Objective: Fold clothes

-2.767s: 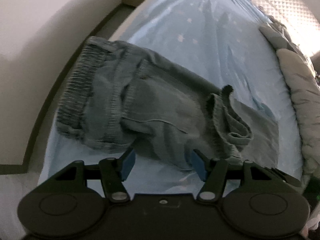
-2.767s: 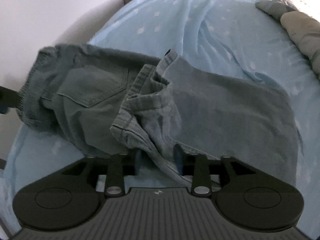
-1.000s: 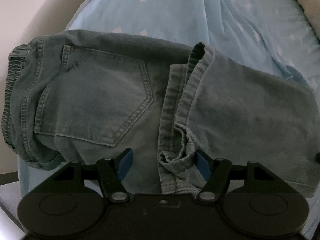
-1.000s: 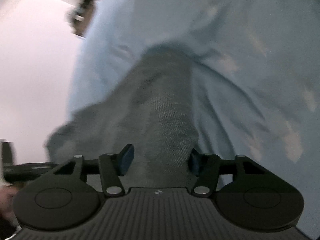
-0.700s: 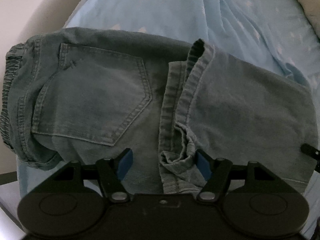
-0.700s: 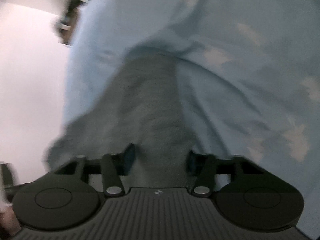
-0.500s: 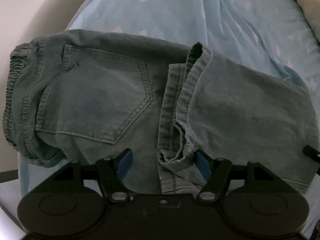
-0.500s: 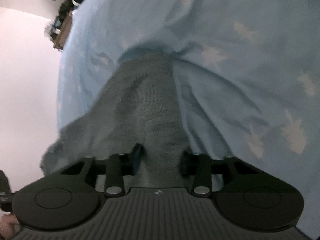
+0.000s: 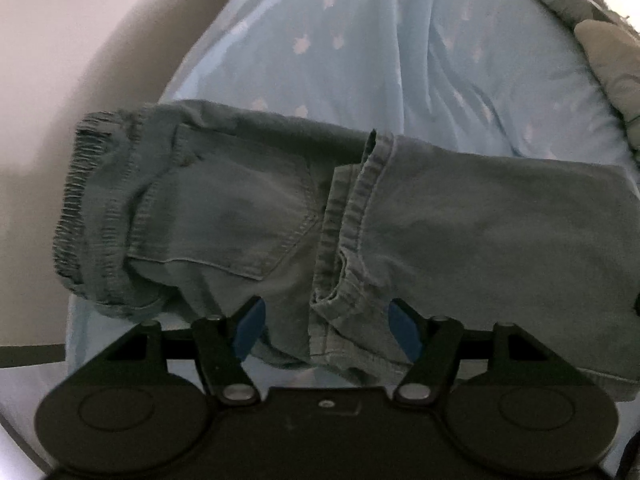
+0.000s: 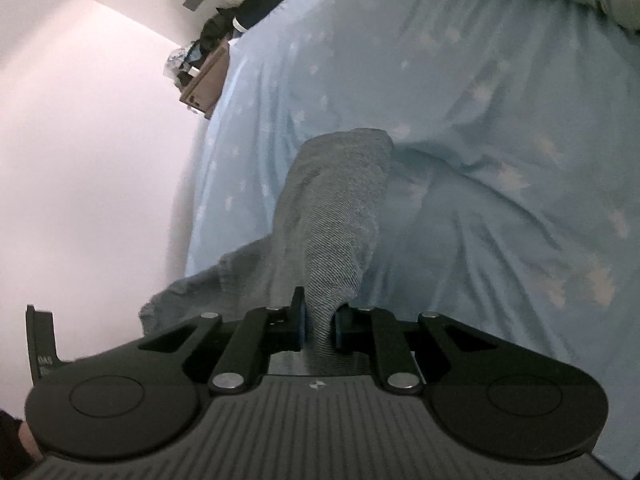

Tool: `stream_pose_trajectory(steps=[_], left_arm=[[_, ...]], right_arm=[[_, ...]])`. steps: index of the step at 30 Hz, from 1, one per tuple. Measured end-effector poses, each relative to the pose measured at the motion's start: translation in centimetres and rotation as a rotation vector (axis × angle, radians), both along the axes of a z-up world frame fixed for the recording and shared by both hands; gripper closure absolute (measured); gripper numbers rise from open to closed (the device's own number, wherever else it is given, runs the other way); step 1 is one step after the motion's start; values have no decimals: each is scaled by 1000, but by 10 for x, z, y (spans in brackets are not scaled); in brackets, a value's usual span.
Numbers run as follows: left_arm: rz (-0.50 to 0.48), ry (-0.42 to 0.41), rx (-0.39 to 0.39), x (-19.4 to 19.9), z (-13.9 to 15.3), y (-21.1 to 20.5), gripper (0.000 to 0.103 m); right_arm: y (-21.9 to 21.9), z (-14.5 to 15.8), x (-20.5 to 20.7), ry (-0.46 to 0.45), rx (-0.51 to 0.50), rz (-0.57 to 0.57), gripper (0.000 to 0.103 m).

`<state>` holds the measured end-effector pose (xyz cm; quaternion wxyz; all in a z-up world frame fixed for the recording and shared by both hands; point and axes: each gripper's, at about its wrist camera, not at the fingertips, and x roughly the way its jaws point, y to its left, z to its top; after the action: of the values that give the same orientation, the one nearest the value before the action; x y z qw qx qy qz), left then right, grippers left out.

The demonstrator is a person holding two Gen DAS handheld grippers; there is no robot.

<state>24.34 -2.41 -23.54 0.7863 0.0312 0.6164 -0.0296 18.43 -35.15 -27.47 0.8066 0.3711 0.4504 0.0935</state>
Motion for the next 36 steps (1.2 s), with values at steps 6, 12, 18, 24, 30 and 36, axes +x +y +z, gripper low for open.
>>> stream_pose_trajectory(steps=[6,12,18,24,30,36], left_arm=[[22,-47,11,-21,27,11,38],[13,-71,10,-34,46,19,38],[-36,-83,-7,-34,50,31,38],[-67,-103,-63,-28,52,68,38],[-91,-123,-136,-8,56,129,38],[-80,-132,-217,18,60,199,38]], right_arm=[[23,24,-4,-59,-11,-7,90],[39,34,-4,-74,-29,-13,90],[59,50,-9,-91,-86,-32,90],[103,76,-14,-147,-169,-59,90],[170,107,-14,-185,-264,-93,91],[248,128,0,-201,-357,-128,91]])
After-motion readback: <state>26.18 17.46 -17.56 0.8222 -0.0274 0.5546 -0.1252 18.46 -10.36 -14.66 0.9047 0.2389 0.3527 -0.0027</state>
